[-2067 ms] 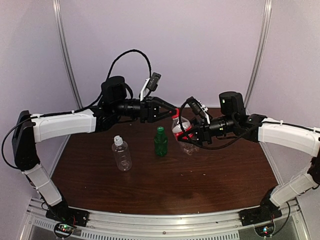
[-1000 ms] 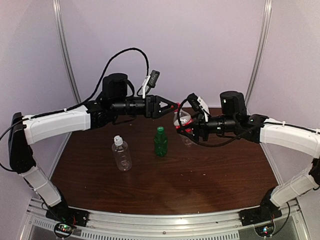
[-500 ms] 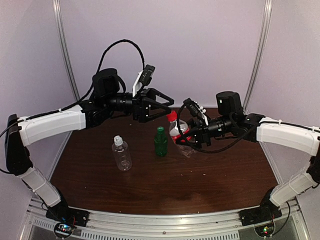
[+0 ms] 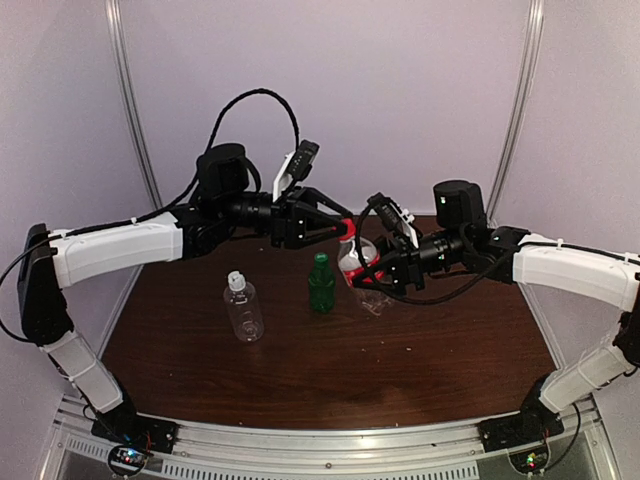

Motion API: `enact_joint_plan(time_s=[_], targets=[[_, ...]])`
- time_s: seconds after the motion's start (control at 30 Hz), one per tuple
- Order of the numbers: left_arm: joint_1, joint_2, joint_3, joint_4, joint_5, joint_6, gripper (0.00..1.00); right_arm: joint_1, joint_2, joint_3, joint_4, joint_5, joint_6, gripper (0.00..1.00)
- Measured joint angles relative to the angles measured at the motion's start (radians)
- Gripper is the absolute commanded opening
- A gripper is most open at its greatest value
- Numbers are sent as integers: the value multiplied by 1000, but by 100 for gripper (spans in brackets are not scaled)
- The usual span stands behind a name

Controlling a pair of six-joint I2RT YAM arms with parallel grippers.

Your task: Unscrew the bottle caps

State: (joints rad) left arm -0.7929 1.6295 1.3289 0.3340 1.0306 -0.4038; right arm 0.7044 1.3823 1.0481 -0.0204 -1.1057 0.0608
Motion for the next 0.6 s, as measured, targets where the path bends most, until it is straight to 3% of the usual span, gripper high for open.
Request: enact_joint_plan(time_s=[0.23, 0.5, 0.6], targets=[[-1, 6, 0, 11, 7, -17, 31, 0, 0, 0, 15, 2, 13, 43], [0, 8, 0, 20, -6, -29, 3, 0, 0, 8, 8, 48, 12, 41], [3, 8, 0, 12, -51, -39, 1, 0, -2, 12, 0, 105, -2, 41]])
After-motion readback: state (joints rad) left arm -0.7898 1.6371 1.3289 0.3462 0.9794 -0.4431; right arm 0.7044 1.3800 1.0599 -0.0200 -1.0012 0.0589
